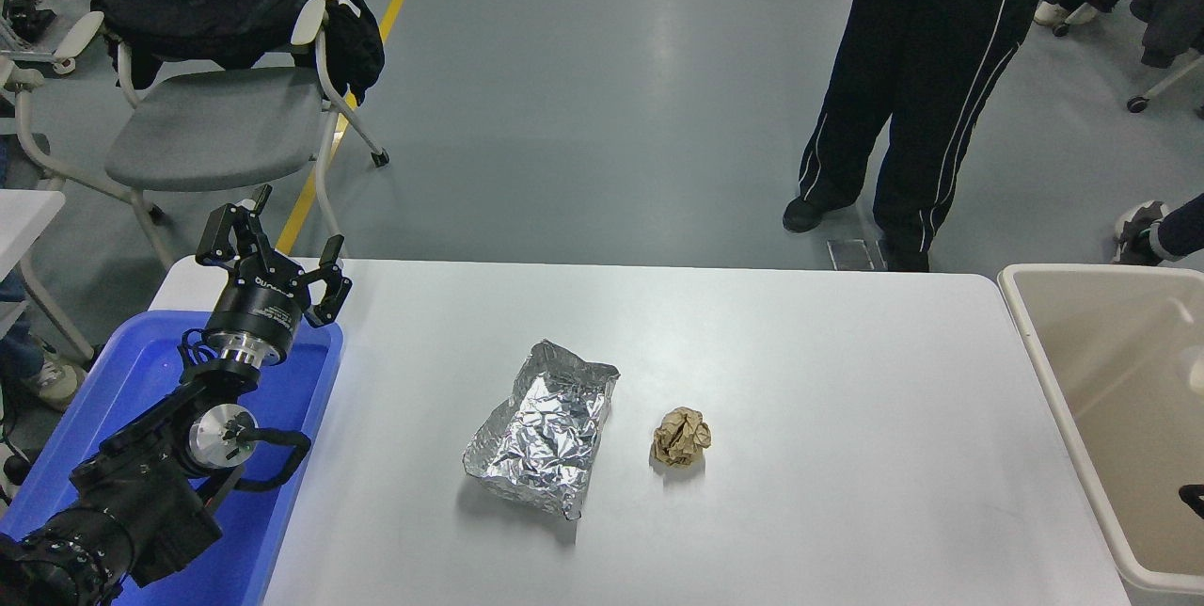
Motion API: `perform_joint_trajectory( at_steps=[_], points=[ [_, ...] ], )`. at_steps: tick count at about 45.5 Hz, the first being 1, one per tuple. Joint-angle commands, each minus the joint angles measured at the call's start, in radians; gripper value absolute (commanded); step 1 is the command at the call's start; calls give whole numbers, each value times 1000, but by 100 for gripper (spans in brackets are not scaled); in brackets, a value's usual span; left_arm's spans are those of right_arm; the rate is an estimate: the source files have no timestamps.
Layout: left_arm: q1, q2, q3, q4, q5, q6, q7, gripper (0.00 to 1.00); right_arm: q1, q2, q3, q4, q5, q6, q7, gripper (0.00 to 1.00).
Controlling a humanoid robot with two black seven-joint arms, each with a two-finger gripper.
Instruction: Dispose of the paper cup in the dustbin
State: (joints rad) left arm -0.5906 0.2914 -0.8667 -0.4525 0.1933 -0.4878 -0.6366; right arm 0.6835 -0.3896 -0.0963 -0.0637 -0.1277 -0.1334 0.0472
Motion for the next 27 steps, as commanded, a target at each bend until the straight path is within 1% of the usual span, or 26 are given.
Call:
perform_joint_trajectory(
  at_steps=[1, 2, 3, 10, 15, 27],
  points=[
    [0, 0, 0, 0, 0, 0, 0, 100, 4, 5, -7, 1, -3, -17, 3, 87],
    [0, 0, 0, 0, 0, 0, 0, 100, 5, 6, -7, 2, -3, -18, 3, 94],
    [0, 0, 0, 0, 0, 0, 0, 100, 5, 8, -7, 4, -3, -18, 3, 97],
    [0, 0, 0, 0, 0, 0, 0, 100, 16, 18, 3, 8, -3, -2, 2, 99],
    [0, 0, 0, 0, 0, 0, 0, 100, 50, 15, 3, 10, -3, -2, 0, 99],
    [0, 0, 0, 0, 0, 0, 0, 100, 277, -3, 7, 8, -1, -5, 8, 99]
  ],
)
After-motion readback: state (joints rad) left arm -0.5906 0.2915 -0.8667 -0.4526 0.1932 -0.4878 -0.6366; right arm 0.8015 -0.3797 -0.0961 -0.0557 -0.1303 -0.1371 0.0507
